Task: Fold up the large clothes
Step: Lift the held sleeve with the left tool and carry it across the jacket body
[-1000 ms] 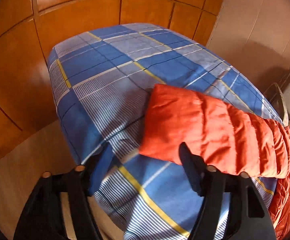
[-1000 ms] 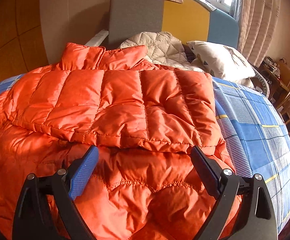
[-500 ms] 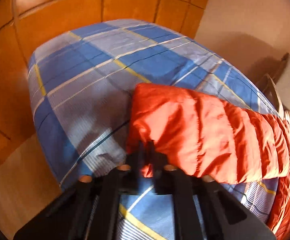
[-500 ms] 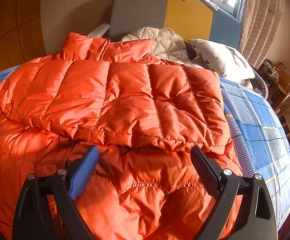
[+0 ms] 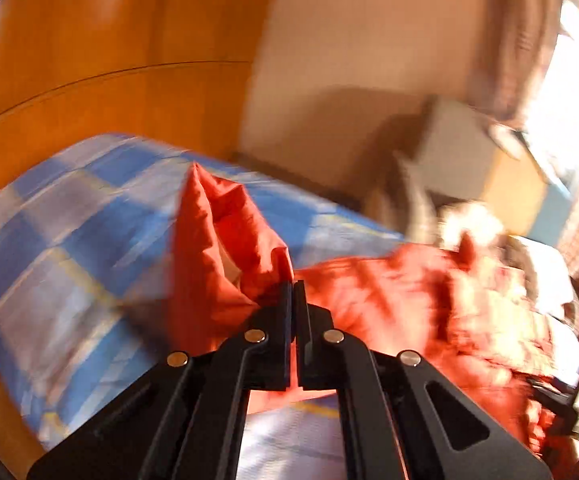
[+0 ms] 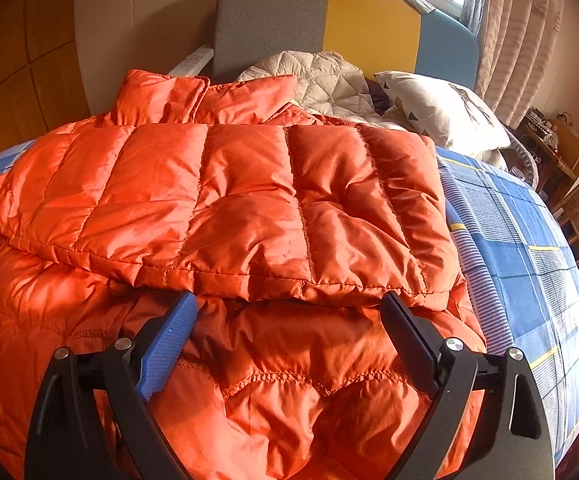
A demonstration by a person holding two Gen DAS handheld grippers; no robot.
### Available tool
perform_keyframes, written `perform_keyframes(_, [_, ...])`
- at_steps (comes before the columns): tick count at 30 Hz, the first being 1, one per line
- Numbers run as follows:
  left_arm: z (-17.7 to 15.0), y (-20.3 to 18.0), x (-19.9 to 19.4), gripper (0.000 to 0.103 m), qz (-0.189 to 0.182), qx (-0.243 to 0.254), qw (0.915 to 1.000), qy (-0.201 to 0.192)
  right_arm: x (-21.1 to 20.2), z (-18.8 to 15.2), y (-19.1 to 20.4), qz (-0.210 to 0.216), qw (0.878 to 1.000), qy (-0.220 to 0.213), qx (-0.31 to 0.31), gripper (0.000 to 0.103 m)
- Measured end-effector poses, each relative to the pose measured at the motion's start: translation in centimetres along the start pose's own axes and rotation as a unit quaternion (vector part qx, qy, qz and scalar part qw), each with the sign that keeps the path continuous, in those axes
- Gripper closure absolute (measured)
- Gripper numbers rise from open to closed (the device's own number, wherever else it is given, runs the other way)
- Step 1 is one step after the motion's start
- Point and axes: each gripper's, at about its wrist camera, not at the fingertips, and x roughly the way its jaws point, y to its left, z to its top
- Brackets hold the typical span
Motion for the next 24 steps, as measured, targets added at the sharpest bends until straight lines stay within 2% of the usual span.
perform_keyframes(4, [-0.1, -7.2, 0.8, 0.103, -0.058, 0.048, 0.9972, 0.004, 0.0, 0.2, -0.5, 0.004, 1.0, 0.0, 0.004, 0.011])
perform_keyframes(10, [-1.7, -16.3, 2.4, 0.103, -0.131, 0.106, 0.9853, 0.026, 0.0, 0.6, -1.6, 0.01, 1.0, -0.002, 0.015, 0.011])
perform_keyframes(18, [-3.8, -24.4, 3.6, 0.103, -0.194, 0.162, 0.966, 0.055, 0.2, 1.4, -3.3, 0.015, 1.0, -0.003, 0.027, 0.011])
perform_keyframes(24, [-5.4, -28.3, 3.7, 0.103, -0.235, 0.187, 0.9513, 0.071, 0.3, 2.6, -4.6, 0.024, 0.999, -0.006, 0.037, 0.012])
